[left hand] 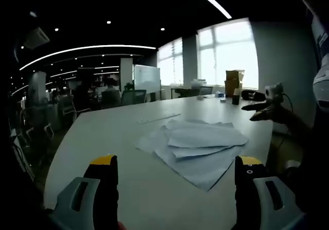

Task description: Organize the stack of printing papers by aligning and flattening the scattered papers on the table

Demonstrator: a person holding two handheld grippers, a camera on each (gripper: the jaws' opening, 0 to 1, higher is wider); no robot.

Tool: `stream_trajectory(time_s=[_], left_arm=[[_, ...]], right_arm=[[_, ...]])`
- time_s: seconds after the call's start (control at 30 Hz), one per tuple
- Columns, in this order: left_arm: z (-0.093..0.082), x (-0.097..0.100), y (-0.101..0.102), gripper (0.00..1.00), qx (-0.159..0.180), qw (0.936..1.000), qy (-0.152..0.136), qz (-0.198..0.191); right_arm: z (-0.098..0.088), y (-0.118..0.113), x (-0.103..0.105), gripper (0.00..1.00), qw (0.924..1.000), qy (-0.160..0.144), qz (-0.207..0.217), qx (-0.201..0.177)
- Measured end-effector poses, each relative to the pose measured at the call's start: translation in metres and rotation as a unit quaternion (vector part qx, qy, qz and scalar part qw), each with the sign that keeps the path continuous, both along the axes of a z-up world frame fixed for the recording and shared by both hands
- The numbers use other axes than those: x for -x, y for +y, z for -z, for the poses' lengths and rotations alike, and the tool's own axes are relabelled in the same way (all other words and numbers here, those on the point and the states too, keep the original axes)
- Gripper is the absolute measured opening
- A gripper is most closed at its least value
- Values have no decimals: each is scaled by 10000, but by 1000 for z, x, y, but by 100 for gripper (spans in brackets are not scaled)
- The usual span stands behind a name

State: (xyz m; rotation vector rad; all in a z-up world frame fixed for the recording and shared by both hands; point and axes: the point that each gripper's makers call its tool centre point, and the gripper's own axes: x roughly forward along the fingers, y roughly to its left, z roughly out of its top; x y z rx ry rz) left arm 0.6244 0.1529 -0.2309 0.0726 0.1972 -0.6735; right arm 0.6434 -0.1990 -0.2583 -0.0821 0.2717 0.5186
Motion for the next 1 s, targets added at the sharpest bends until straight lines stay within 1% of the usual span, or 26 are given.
stream_trajectory(time_s=[0.3, 0.5, 1.0], left_arm=[[3, -2, 0, 97, 34, 10000, 30, -5], [2, -3, 0, 97, 44, 10000, 11, -8], [2, -1, 2, 97, 20, 10000, -2, -22]], right_arm=[[5, -3, -5, 90, 10000, 50, 18, 34], [10, -7, -10, 90, 9999, 84, 66, 43], [20, -8, -21, 90, 9999, 134, 93, -6]])
